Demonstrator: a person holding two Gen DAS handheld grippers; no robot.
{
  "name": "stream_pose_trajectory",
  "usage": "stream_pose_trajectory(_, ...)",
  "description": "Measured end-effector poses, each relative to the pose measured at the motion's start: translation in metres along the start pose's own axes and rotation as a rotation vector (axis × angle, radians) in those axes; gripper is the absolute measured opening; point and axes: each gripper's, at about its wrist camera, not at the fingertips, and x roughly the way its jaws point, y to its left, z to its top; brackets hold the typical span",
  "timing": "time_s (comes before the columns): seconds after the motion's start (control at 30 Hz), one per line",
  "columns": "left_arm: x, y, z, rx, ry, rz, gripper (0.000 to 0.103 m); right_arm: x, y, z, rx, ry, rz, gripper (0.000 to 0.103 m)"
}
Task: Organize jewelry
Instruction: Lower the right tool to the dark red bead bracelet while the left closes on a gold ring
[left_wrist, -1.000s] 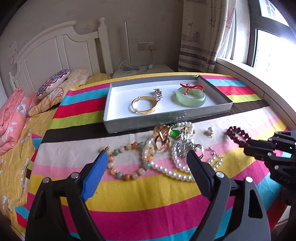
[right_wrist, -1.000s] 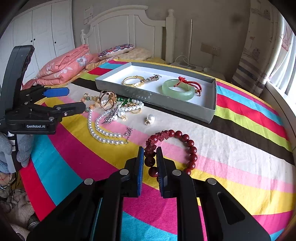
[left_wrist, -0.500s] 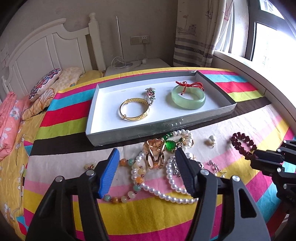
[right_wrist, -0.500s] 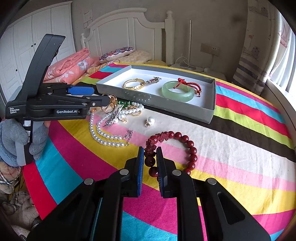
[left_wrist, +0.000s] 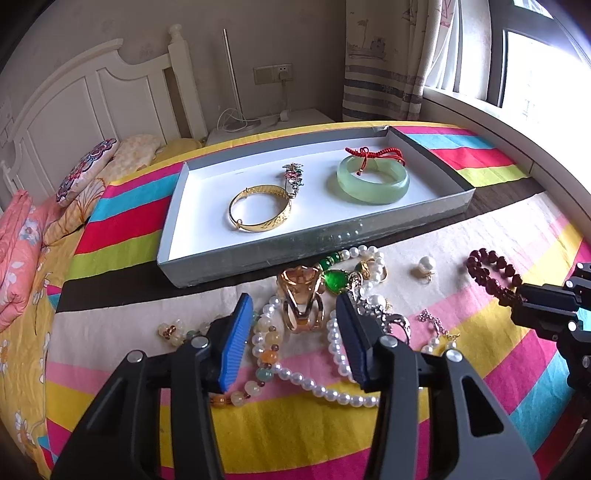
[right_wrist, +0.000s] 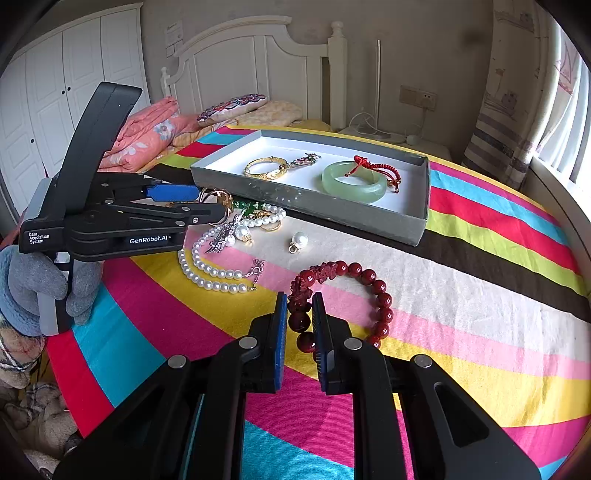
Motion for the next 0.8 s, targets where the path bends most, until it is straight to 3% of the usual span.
stream_pose_trajectory(0.2,0.001,0.0,-0.001,0.004,-0.006,-0.018,0.03,-0.001,0.0,0.0,0.002,-0.001,0.0,0.015)
stream_pose_trajectory(0.3,0.001,-0.002,-0.001,0.002,-0.014,-0.051,0.009,-0.001,0.0,0.0,0.004,-0.004,0.0,0.015)
stream_pose_trajectory(0.8,-0.012,-0.016,0.0,0.037,-0.087,-0.113,0.007,-0.004,-0.009,-0.002,0.057,-0.004,-0.013,0.015)
